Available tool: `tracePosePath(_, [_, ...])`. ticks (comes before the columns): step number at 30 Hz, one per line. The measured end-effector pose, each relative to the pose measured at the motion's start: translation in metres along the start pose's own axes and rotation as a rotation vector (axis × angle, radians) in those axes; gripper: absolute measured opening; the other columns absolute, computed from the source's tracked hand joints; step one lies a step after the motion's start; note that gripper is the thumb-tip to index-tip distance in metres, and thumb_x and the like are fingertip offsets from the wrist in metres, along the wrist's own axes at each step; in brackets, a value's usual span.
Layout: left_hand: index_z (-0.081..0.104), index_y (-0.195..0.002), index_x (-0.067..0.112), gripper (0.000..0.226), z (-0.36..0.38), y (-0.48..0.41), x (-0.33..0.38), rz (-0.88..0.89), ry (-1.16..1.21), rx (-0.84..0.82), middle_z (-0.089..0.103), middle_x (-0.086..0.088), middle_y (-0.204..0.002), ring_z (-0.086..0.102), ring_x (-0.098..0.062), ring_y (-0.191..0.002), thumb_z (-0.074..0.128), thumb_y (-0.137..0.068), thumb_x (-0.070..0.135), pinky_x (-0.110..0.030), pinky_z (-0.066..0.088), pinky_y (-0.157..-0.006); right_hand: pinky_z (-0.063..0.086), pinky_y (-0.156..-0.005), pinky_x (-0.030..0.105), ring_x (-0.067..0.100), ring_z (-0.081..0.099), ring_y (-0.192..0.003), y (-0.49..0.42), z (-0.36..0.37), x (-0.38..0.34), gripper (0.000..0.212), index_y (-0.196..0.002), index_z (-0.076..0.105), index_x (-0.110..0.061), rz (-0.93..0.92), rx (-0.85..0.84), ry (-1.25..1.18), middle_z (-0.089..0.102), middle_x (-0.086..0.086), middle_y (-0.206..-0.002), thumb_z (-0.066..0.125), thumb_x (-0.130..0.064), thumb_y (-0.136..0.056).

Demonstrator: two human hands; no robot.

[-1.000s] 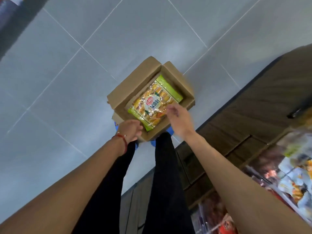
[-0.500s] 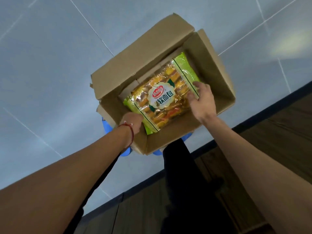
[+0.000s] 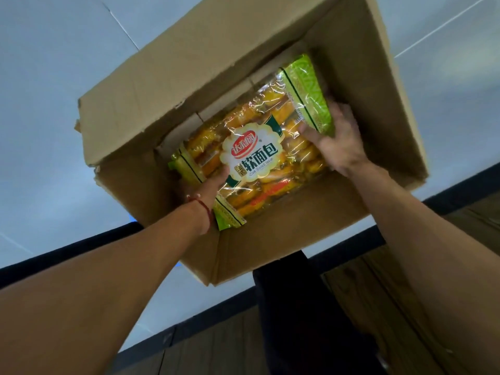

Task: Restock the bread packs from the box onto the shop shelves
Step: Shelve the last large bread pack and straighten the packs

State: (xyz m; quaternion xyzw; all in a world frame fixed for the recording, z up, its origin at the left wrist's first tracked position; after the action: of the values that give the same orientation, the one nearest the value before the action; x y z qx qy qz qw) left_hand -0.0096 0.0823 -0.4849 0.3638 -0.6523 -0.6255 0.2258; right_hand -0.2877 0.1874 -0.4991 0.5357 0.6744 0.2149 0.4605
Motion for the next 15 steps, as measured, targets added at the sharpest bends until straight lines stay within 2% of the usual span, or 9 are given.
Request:
tracePosePath(3, [0.047,-0.141,0.007,0.054,-0.003,-0.001,0.002,0.021,0.033,0.012,0.05,-0.015,-0.144,0.049,-0.032,-0.132,0.05,-0.099,0.04,-0.03,0.047,-0.078,0.041,-0.116,0.05,0.025,0.048,-0.138,0.007,0.005,-0.004,0.078,-0.148,0.048,-0.034,-0.037,0.005,-0.024,0.049,0.003,-0.149,0.063,-0.07,-0.081])
tracePosePath(5, [0.045,-0.143,0.007,0.057,-0.012,-0.002,0.005,0.051,0.02,0.072,0.049,-0.012,-0.145,0.049,-0.031,-0.133,0.053,-0.097,0.041,-0.029,0.045,-0.087,0.045,-0.113,0.048,0.021,0.054,-0.132,0.014,0.008,-0.002,0.072,-0.147,0.05,-0.035,-0.017,-0.004,-0.049,0.057,-0.003,-0.142,0.064,-0.068,-0.084])
tracePosePath(7, [0.042,-0.147,0.013,0.071,-0.039,0.004,0.012,0.133,-0.016,0.266,0.049,-0.006,-0.146,0.048,-0.028,-0.133,0.067,-0.088,0.043,-0.029,0.041,-0.097,0.049,-0.11,0.049,0.02,0.059,-0.129,0.023,0.009,0.002,0.083,-0.146,0.05,-0.036,0.039,-0.011,-0.089,0.063,-0.007,-0.136,0.06,-0.081,-0.077])
tracePosePath(8, [0.04,-0.148,0.015,0.077,-0.05,0.013,0.017,0.176,-0.02,0.343,0.049,-0.005,-0.146,0.047,-0.027,-0.134,0.073,-0.083,0.041,-0.031,0.04,-0.102,0.05,-0.11,0.05,0.019,0.059,-0.129,0.028,0.008,0.006,0.091,-0.147,0.048,-0.037,0.067,-0.018,-0.105,0.064,-0.007,-0.136,0.058,-0.087,-0.072])
tracePosePath(10, [0.038,-0.149,0.016,0.081,-0.06,0.03,0.02,0.216,0.0,0.377,0.05,-0.005,-0.145,0.048,-0.027,-0.132,0.077,-0.081,0.035,-0.036,0.04,-0.105,0.05,-0.109,0.051,0.02,0.058,-0.131,0.043,0.005,0.006,0.098,-0.148,0.046,-0.036,0.086,-0.035,-0.127,0.063,-0.007,-0.137,0.056,-0.09,-0.067])
tracePosePath(13, [0.037,-0.148,0.015,0.077,-0.069,0.066,0.018,0.248,0.023,0.373,0.053,-0.002,-0.14,0.052,-0.024,-0.126,0.075,-0.083,0.031,-0.037,0.042,-0.101,0.051,-0.108,0.053,0.021,0.056,-0.132,0.078,-0.009,-0.015,0.091,-0.149,0.045,-0.035,0.097,-0.024,-0.124,0.059,-0.006,-0.141,0.053,-0.082,-0.072])
tracePosePath(15, [0.034,-0.149,0.016,0.081,-0.078,0.093,0.015,0.255,0.009,0.386,0.051,-0.007,-0.143,0.05,-0.031,-0.13,0.076,-0.082,0.033,-0.046,0.041,-0.106,0.048,-0.109,0.055,0.022,0.052,-0.136,0.105,-0.023,-0.036,0.082,-0.153,0.041,-0.034,0.102,-0.007,-0.116,0.055,-0.004,-0.146,0.057,-0.072,-0.082])
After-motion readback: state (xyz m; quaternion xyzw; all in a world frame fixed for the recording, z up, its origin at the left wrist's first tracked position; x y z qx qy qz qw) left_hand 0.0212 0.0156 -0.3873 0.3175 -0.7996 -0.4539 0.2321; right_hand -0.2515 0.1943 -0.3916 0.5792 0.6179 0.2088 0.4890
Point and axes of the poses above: each hand's wrist, its own y-axis away from the middle knuckle, its own z-axis out of the palm, x = y × z, the point moved 9 cm from there along -y, towards the middle knuckle
